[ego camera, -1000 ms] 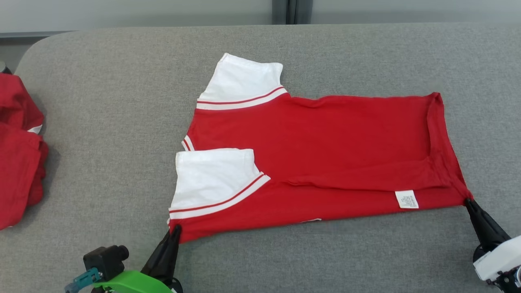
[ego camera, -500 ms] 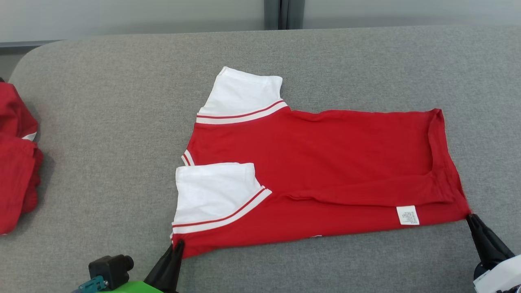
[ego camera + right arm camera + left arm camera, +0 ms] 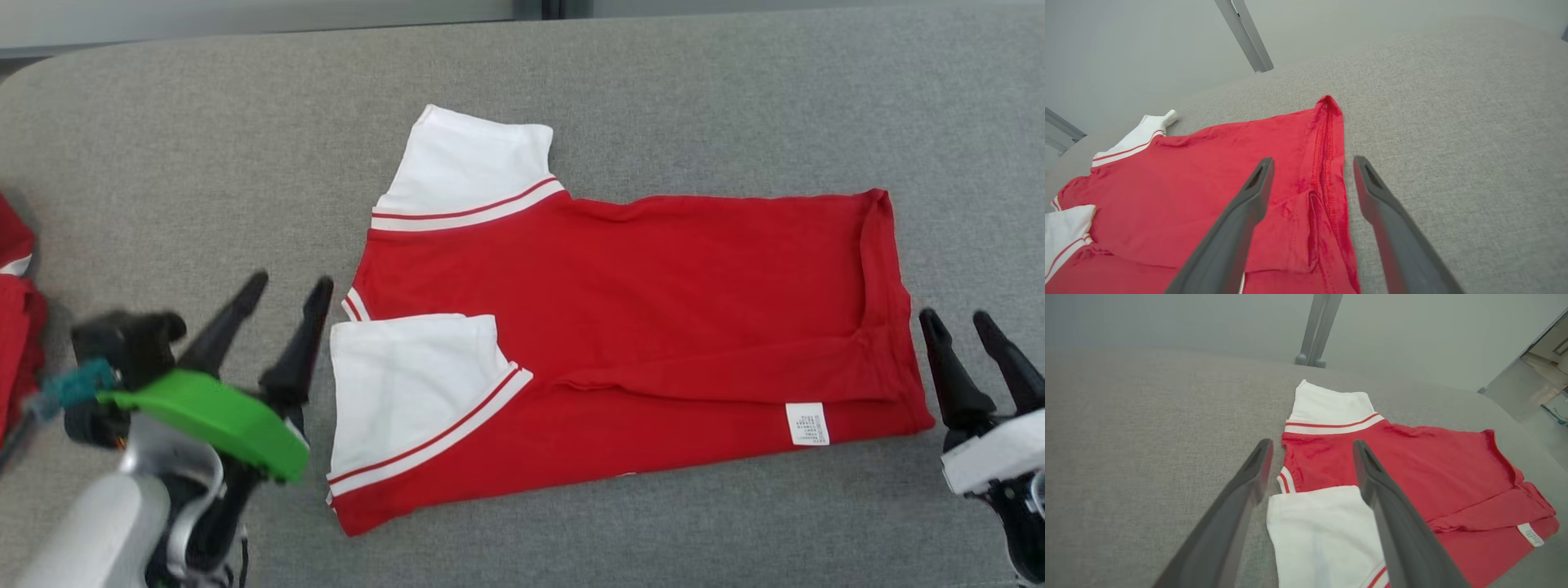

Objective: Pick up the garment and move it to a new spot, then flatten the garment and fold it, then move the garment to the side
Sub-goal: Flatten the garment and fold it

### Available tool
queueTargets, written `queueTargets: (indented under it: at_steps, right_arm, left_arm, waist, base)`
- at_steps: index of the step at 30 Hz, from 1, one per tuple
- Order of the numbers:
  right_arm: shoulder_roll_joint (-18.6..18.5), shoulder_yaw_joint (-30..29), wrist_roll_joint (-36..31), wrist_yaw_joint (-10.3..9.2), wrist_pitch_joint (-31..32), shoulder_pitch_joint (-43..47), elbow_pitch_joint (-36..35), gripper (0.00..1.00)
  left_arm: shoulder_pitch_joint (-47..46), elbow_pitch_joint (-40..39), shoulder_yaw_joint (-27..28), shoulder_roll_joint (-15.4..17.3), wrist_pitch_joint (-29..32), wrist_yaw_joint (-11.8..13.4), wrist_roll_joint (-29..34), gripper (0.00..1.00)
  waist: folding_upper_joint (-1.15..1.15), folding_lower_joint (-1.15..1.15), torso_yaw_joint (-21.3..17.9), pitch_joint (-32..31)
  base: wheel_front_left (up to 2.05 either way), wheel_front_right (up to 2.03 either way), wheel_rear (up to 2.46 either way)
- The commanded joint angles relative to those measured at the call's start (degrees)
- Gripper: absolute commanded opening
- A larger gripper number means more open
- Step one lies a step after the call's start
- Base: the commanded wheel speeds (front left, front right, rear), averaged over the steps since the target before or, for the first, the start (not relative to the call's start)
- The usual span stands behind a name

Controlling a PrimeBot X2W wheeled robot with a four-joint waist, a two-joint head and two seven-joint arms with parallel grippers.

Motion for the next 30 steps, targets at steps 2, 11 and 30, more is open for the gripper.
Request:
queueTargets:
  at_steps: [2, 11, 30]
  right_arm:
    - [1.37, 0.2, -2.14, 0.0, 2.06, -3.81, 0.03, 1.0]
    - [4.98, 0.38, -5.99, 0.0, 5.89, -12.91, -0.65, 1.0]
    - [8.06, 4.63, -3.49, 0.0, 1.39, -15.93, 0.9, 1.0]
  left_arm:
    - [-7.09, 1.11, 0.0, 0.74, 1.94, -1.6, 1.04, 1.0]
    - [-35.65, 16.44, -4.24, 0.5, 15.91, -8.87, 2.33, 1.0]
    - [-53.55, 37.41, -13.2, 2.46, 25.58, -12.77, 3.63, 1.0]
  waist:
    - [0.0, 0.0, -0.73, 3.63]
    - [0.0, 0.0, -2.49, 12.09]
    - [0.0, 0.0, -12.2, 18.45]
  base:
    - [0.0, 0.0, 0.0]
    - [0.0, 0.0, 0.0]
    - [0.0, 0.0, 0.0]
